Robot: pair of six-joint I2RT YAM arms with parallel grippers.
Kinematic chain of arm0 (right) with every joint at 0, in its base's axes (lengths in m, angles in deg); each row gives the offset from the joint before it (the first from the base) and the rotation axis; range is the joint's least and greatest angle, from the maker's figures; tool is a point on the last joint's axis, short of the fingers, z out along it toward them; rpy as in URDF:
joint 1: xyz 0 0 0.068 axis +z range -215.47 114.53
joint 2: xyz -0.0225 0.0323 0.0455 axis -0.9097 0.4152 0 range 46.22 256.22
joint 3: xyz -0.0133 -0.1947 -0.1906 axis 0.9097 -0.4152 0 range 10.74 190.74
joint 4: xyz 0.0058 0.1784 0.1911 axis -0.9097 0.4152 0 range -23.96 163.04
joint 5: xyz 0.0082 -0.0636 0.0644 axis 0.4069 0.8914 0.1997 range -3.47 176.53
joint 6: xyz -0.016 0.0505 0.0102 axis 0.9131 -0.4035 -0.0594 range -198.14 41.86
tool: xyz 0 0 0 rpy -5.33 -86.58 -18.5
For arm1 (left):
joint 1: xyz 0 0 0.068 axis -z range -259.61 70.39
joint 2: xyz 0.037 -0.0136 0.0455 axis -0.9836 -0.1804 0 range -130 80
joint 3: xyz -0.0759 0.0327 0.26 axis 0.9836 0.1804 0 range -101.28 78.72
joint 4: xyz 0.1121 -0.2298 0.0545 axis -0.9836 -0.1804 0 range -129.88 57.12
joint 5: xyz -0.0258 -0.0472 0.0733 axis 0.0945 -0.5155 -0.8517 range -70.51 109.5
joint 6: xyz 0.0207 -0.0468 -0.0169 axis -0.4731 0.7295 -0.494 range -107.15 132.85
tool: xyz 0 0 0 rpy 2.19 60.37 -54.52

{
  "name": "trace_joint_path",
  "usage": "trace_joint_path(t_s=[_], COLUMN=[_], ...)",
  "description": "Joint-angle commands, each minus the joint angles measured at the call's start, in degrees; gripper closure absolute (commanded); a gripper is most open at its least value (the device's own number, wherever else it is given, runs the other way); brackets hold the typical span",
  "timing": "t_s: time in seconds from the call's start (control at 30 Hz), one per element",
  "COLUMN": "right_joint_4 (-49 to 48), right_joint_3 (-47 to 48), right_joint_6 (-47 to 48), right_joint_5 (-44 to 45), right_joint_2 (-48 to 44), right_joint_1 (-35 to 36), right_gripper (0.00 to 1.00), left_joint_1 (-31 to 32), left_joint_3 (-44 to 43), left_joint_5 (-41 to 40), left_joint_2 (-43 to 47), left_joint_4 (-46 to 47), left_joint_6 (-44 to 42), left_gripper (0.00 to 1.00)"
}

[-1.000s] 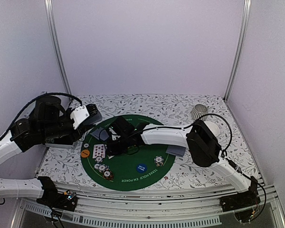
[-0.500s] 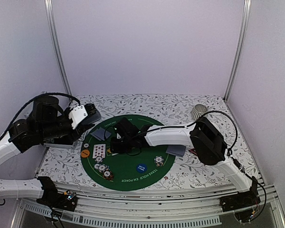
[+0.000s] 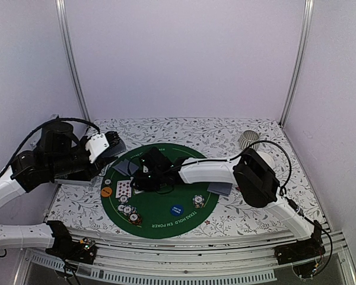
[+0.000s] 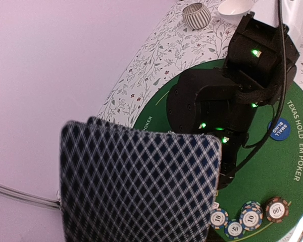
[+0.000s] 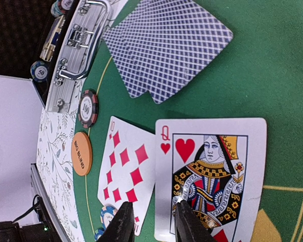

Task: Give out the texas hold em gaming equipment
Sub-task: Adjust the poker card in the community card area.

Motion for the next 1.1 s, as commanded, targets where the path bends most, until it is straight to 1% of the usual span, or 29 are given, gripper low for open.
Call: trace_joint_path(t_s=[0.0, 0.13, 0.2, 0.37, 0.47, 0.53, 0.6, 0.77, 0.87, 0.93, 1.07], right_joint_4=[0.2, -2.5, -2.6, -2.7, -2.6, -1.7, 0.2, 6.6, 8.7, 9.2, 10.7], right_joint_3=[-0.6, -0.7, -1.1, -6.8, -10.0, -10.8, -9.6, -1.4, 1.2, 0.8, 0.0], right_joint_6=[0.5, 3.0, 5.7, 10.8, 11.1, 10.6, 11.1, 13.9, 15.0, 15.6, 17.4], right_joint_5=[-0.2, -1.7, -2.0, 0.5, 1.2, 1.6, 1.5, -2.5, -3.0, -2.3, -1.8], right_joint_2=[-0.1, -3.3, -5.4, -12.2, -14.6, -13.7, -10.4, -2.5, 0.1, 0.6, 0.6], right_joint_1=[-0.3, -0.3, -0.3, -0.8, -2.0, -3.0, -3.5, -3.6, -3.3, -3.0, -2.0], right_gripper=[0.66, 0.65, 0.65, 0.66, 0.66, 0.65, 0.64, 0.66, 0.70, 0.73, 0.77], left_joint_1=[0.5, 0.5, 0.6, 0.5, 0.6, 0.5, 0.6, 0.6, 0.6, 0.6, 0.5], left_joint_3=[0.8, 0.8, 0.7, 0.9, 0.9, 0.7, 0.5, 0.6, 0.7, 0.8, 1.0], left_joint_5=[-0.5, -0.6, -0.8, -0.6, -0.6, -0.7, -0.7, -0.6, -0.7, -0.7, -0.6], left_joint_2=[1.0, 1.0, 1.0, 0.9, 0.7, 0.6, 0.5, 0.4, 0.2, 0.2, 0.5], left_joint_4=[1.8, 1.7, 1.8, 2.0, 2.1, 2.0, 1.8, 1.8, 1.9, 1.9, 2.3], left_joint_6=[-0.2, -0.3, -0.4, -0.3, -0.3, -0.3, -0.3, -0.4, -0.4, -0.4, -0.6], left_gripper=[0.63, 0.63, 0.63, 0.63, 0.63, 0.63, 0.63, 0.63, 0.63, 0.63, 0.63])
